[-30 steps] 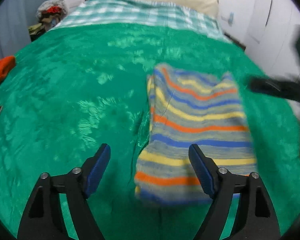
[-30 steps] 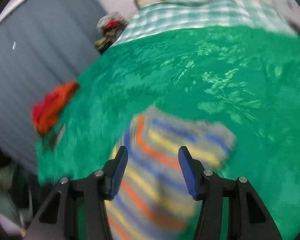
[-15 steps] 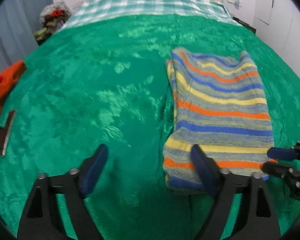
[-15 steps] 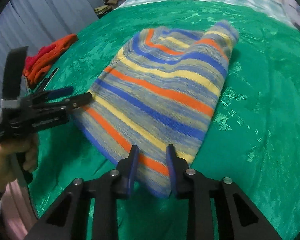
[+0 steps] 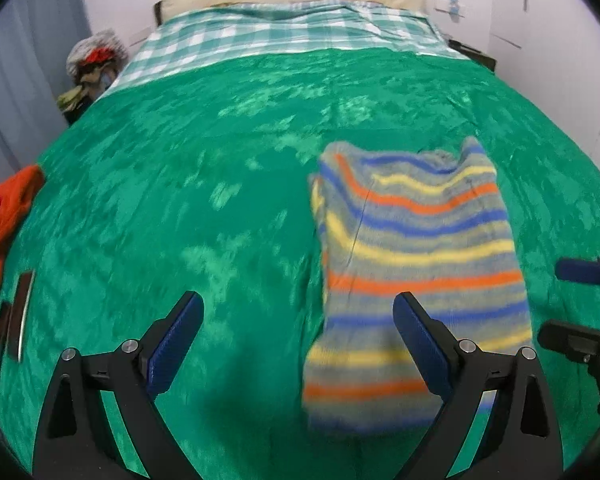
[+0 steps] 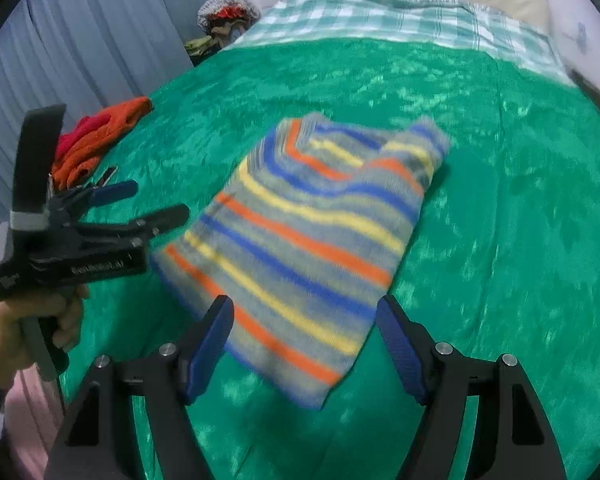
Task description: Fold small clothes
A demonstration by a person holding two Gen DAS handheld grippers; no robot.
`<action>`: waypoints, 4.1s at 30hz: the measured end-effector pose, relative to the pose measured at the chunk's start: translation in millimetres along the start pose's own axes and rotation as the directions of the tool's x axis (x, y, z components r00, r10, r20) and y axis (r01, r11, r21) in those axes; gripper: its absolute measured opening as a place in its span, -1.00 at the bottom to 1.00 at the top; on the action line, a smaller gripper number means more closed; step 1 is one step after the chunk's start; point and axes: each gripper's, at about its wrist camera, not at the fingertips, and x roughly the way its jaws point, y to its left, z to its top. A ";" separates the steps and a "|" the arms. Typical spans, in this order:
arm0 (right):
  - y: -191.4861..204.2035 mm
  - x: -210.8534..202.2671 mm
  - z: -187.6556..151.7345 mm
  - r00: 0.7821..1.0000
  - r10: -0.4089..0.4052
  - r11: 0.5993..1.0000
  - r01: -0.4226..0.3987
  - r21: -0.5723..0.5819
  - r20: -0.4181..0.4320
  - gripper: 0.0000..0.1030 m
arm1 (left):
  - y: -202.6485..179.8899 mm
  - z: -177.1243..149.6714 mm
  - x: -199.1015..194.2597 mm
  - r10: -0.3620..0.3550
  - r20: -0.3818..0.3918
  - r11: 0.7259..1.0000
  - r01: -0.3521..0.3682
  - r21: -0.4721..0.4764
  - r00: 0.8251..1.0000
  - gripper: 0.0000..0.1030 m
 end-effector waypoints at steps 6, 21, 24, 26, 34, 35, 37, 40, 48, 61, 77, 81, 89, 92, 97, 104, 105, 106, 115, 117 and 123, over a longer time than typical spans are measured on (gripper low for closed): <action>-12.0 30.7 62.8 1.000 0.023 0.999 -0.022 -0.043 0.013 0.00 | -16.2 43.1 52.5 -0.072 -0.016 0.995 0.073 0.067 0.997 0.88; -38.2 44.4 68.8 0.998 -0.069 0.993 0.068 0.101 0.012 -0.27 | 45.8 12.8 42.1 -0.090 -0.056 0.993 0.086 -0.075 0.994 0.78; -12.9 23.3 38.2 0.999 -0.043 0.998 0.044 0.047 -0.009 -0.27 | 32.5 -24.1 25.0 -0.142 -0.099 0.989 0.138 -0.043 0.985 0.76; 1.2 23.8 7.1 0.998 -0.015 0.999 0.017 0.036 -0.063 -0.27 | 21.2 -48.4 30.2 -0.109 -0.171 0.993 0.113 0.013 0.979 0.37; 22.0 1.4 -58.1 0.976 -0.114 0.985 0.135 0.107 -0.186 0.12 | 32.3 -81.8 -27.9 -0.061 -0.137 0.998 0.060 -0.014 0.989 0.82; 26.5 -12.5 -59.4 0.975 -0.151 0.979 0.170 0.109 -0.165 0.36 | 32.1 -83.9 -35.8 -0.071 -0.132 0.997 0.069 -0.018 0.989 0.89; 39.7 -37.1 -58.9 0.966 -0.232 0.965 0.244 0.098 -0.117 0.56 | 28.6 -88.9 -55.9 -0.086 -0.112 0.996 0.083 -0.030 0.990 0.91; 54.1 -65.4 -59.1 0.946 -0.317 0.942 0.322 0.097 -0.068 0.60 | 22.4 -93.4 -75.8 -0.109 -0.098 0.993 0.104 -0.054 0.989 0.92; 72.8 -107.5 -65.7 0.909 -0.414 0.902 0.416 0.118 -0.045 0.72 | -3.1 -91.0 -114.8 -0.174 -0.052 0.983 0.170 -0.070 0.983 0.92; 86.1 -158.5 -75.2 0.850 -0.527 0.844 0.521 0.129 0.018 0.75 | -24.5 -89.4 -144.0 -0.167 -0.025 0.985 0.166 -0.037 0.986 0.92; 87.4 -169.6 -73.3 0.834 -0.550 0.831 0.543 0.123 0.035 0.76 | -22.6 -88.2 -145.9 -0.140 -0.024 0.990 0.139 -0.039 0.990 0.92; 86.5 -168.0 -72.0 0.832 -0.553 0.829 0.547 0.116 0.032 0.75 | -21.0 -87.4 -141.7 -0.133 -0.032 0.990 0.132 -0.040 0.991 0.92; 79.7 -162.5 -69.3 0.840 -0.542 0.836 0.536 0.113 0.029 0.76 | -16.1 -82.4 -125.0 -0.174 -0.050 0.985 0.173 -0.024 0.984 0.92; 59.4 -151.2 -69.4 0.893 -0.449 0.884 0.440 0.157 0.026 0.76 | 5.9 -67.8 -94.0 -0.239 -0.064 0.970 0.235 -0.069 0.969 0.92; -3.0 -111.1 -58.5 0.961 -0.275 0.925 0.257 0.280 0.027 0.75 | 39.8 -30.1 -17.1 -0.333 -0.099 0.934 0.314 -0.169 0.938 0.92; -69.4 -19.4 -9.2 0.996 0.034 0.898 -0.065 0.434 0.079 0.75 | 27.1 12.1 71.0 -0.386 -0.165 0.921 0.367 -0.134 0.908 0.92; -74.9 -3.5 -3.7 0.995 0.064 0.889 -0.091 0.449 0.077 0.75 | 26.0 17.0 83.1 -0.378 -0.169 0.923 0.356 -0.146 0.910 0.91; -80.4 14.6 2.6 0.994 0.088 0.879 -0.111 0.463 0.072 0.73 | 25.3 19.5 89.7 -0.374 -0.173 0.924 0.349 -0.156 0.911 0.91; -63.8 86.5 33.5 0.998 0.061 0.905 -0.060 0.421 0.010 -0.49 | -4.6 24.7 77.0 -0.327 -0.153 0.945 0.316 -0.090 0.933 -0.75; -47.2 73.3 40.9 1.000 0.007 0.932 -0.011 0.364 0.013 -0.52 | -2.7 29.6 45.4 -0.326 -0.101 0.945 0.319 -0.074 0.940 -0.76; 1.6 -9.3 62.2 0.987 0.037 0.962 -0.078 0.262 0.160 -0.53 | 17.6 35.8 -44.2 -0.302 -0.009 0.953 0.302 -0.032 0.953 -0.74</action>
